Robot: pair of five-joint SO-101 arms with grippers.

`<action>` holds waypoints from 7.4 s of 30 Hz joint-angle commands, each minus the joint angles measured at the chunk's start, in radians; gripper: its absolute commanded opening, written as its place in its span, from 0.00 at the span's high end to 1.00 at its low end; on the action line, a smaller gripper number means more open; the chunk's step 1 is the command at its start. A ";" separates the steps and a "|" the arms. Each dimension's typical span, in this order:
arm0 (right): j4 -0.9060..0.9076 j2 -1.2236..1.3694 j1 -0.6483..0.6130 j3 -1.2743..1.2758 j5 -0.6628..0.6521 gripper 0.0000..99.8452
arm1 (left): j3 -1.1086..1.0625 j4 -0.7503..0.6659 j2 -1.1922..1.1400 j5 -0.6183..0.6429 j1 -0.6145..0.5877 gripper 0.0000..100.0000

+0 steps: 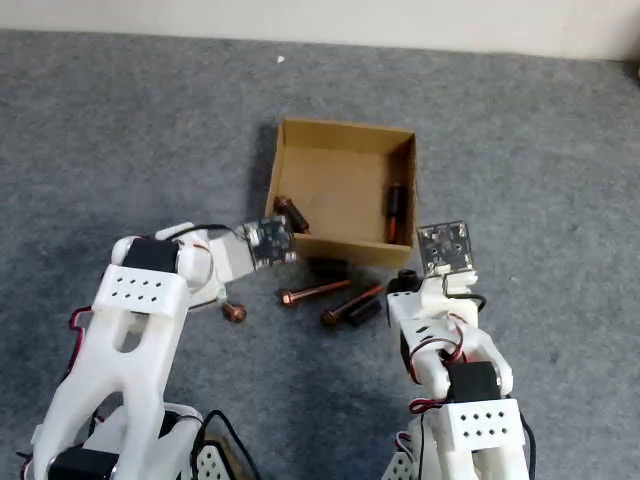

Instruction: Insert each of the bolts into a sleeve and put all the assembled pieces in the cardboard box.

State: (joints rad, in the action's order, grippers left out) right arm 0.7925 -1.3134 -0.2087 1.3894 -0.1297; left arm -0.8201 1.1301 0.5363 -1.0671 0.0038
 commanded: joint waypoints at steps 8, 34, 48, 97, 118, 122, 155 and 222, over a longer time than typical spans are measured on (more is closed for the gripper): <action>-0.030 -0.021 0.010 -0.007 0.002 0.99 | 0.039 0.124 0.012 -0.284 0.042 0.84; -0.030 -0.021 0.010 -0.007 0.002 0.99 | 0.236 -0.057 -0.622 -0.184 0.111 0.93; -0.030 -0.019 0.010 -0.007 0.002 0.99 | 0.232 0.012 -0.478 0.028 0.142 0.99; -0.073 -0.022 -0.232 -0.048 0.011 0.99 | -0.335 -0.417 1.047 1.556 0.145 0.99; -0.714 -0.022 -0.410 0.185 -0.081 0.99 | -0.490 -0.605 1.287 1.725 0.166 0.99; -0.846 -0.022 -0.410 0.263 -0.110 0.99 | -0.541 -0.609 1.287 1.718 0.262 0.99; -0.935 -0.022 -0.447 0.357 -0.238 0.99 | -0.742 -0.769 1.285 1.517 0.414 0.99; -0.928 -0.021 -0.325 0.384 -0.238 0.99 | -0.515 -0.169 1.288 1.258 0.325 0.99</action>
State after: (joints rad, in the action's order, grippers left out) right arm -0.1036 -1.3134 -0.5585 1.6732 -0.3675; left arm -1.3802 0.9582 1.8174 0.1972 0.3552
